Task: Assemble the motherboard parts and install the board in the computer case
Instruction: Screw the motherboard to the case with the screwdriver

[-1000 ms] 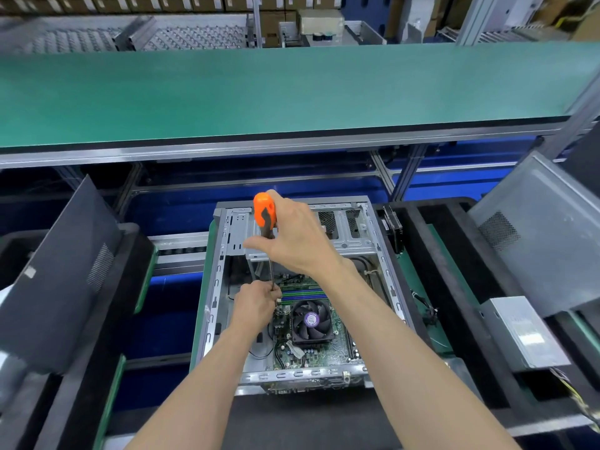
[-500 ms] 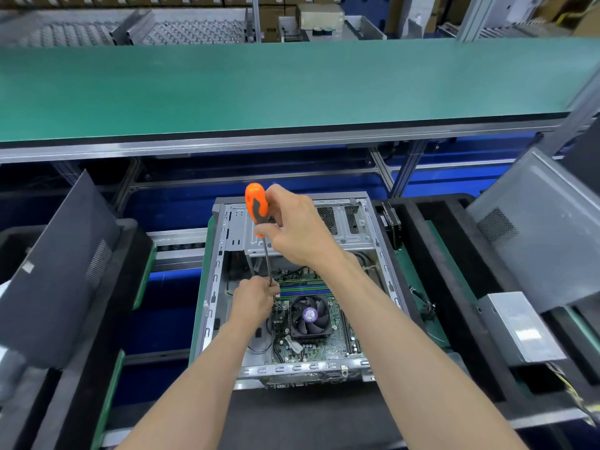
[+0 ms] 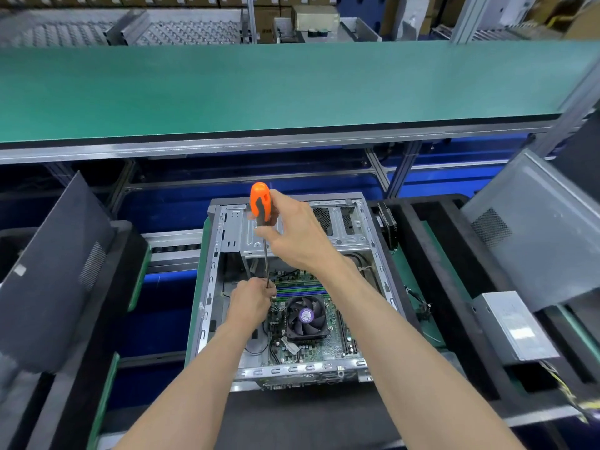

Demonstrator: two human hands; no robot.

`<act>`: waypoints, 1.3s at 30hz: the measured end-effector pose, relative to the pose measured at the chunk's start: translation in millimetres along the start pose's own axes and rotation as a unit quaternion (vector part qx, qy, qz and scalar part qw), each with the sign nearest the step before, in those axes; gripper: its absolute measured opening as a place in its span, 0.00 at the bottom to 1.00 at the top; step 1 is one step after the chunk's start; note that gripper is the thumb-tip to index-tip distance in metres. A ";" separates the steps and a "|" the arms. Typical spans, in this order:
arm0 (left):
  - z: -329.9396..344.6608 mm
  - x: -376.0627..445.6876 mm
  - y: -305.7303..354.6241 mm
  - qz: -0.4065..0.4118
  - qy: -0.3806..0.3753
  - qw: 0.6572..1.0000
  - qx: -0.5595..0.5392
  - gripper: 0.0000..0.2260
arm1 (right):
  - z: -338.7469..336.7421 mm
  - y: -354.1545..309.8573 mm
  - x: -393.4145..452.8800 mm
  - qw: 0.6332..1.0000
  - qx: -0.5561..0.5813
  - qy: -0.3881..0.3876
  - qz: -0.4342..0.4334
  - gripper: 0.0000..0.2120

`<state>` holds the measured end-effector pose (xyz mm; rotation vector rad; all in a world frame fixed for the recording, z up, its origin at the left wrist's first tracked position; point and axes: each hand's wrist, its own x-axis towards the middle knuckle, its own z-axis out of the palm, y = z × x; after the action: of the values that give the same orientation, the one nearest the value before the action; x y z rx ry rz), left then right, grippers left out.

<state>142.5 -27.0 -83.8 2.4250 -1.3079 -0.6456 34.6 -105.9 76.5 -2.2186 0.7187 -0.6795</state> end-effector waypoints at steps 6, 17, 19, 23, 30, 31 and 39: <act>0.5 -0.2 0.8 -0.003 0.000 1.000 -0.003 0.15 | 5.9 1.8 -0.5 0.998 0.001 0.063 0.027 0.17; 2.1 -0.1 2.8 0.006 -0.007 1.000 0.019 0.12 | 2.2 6.0 -4.0 0.997 0.036 0.060 0.030 0.11; 3.0 0.4 1.8 0.003 -0.009 1.000 0.012 0.12 | 4.2 5.0 -3.2 0.996 0.030 0.080 0.036 0.16; 3.7 -0.1 1.2 -0.018 -0.007 0.997 -0.076 0.07 | 5.1 2.9 0.3 0.997 -0.022 0.075 0.016 0.18; 5.8 8.9 -13.4 -0.257 -0.023 0.928 -0.271 0.14 | 1.4 8.1 -0.7 0.997 -0.025 0.077 0.001 0.17; 10.2 11.7 -15.9 -0.265 -0.046 0.923 -0.276 0.16 | 1.2 9.2 -1.0 0.997 -0.022 0.077 0.001 0.17; 26.5 24.7 -25.8 -0.308 -0.081 0.875 -0.364 0.15 | 4.9 11.5 1.7 0.997 -0.024 0.078 0.004 0.16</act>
<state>158.6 -35.6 -124.4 2.1027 -0.1803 -1.2511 35.6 -111.7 65.3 -2.2234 0.8277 -0.8460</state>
